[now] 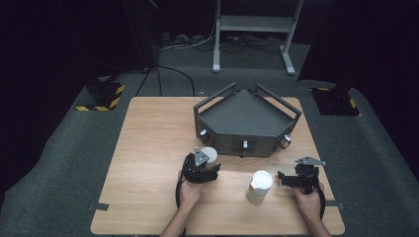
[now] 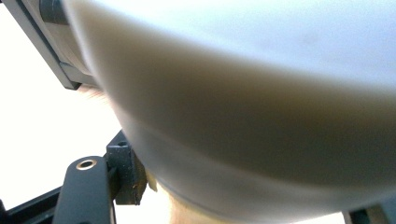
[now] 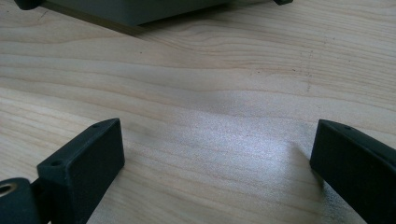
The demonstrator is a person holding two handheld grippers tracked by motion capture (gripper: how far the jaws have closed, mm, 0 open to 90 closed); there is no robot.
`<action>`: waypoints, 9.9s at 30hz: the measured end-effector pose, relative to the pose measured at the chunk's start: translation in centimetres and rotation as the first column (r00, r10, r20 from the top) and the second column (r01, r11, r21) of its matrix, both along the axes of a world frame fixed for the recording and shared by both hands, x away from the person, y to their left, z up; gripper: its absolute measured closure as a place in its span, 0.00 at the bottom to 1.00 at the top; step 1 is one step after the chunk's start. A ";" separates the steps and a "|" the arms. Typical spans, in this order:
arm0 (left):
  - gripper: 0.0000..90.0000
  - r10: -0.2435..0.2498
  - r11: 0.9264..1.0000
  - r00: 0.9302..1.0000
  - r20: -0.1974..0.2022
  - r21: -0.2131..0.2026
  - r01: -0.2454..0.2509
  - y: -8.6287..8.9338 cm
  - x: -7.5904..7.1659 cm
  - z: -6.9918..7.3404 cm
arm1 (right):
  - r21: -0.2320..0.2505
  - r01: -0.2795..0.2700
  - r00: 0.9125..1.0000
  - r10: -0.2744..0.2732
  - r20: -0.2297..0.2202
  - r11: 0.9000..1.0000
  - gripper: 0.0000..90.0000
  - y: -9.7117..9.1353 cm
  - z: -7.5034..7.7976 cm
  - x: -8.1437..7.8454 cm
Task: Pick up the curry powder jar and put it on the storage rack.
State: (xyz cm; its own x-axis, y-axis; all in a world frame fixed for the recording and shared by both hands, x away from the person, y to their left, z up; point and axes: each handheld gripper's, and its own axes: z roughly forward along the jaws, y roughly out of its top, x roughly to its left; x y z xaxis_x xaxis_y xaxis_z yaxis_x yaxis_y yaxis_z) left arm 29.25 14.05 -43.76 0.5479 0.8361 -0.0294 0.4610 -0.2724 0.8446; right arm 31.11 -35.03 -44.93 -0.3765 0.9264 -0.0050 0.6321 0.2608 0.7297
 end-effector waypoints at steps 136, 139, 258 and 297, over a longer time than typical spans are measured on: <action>0.36 -0.128 0.983 0.981 -0.149 0.113 0.145 -6.2 16.9 16.9 | 0.001 0.009 1.000 -0.009 0.006 1.000 0.05 0.0 0.0 -0.1; 0.36 -0.130 0.982 0.981 -0.147 0.115 0.147 -6.3 16.8 16.9 | 0.001 0.009 1.000 -0.009 0.007 1.000 0.05 0.0 0.0 -0.1; 0.07 -0.052 0.989 0.989 -0.138 0.129 0.070 0.7 1.9 0.1 | -0.003 0.009 1.000 -0.009 0.005 1.000 0.05 0.1 0.0 -0.1; 0.03 -0.008 0.990 0.989 -0.146 0.140 0.029 0.5 1.3 -1.4 | -0.006 0.010 1.000 -0.010 0.007 1.000 0.05 0.2 0.0 -0.2</action>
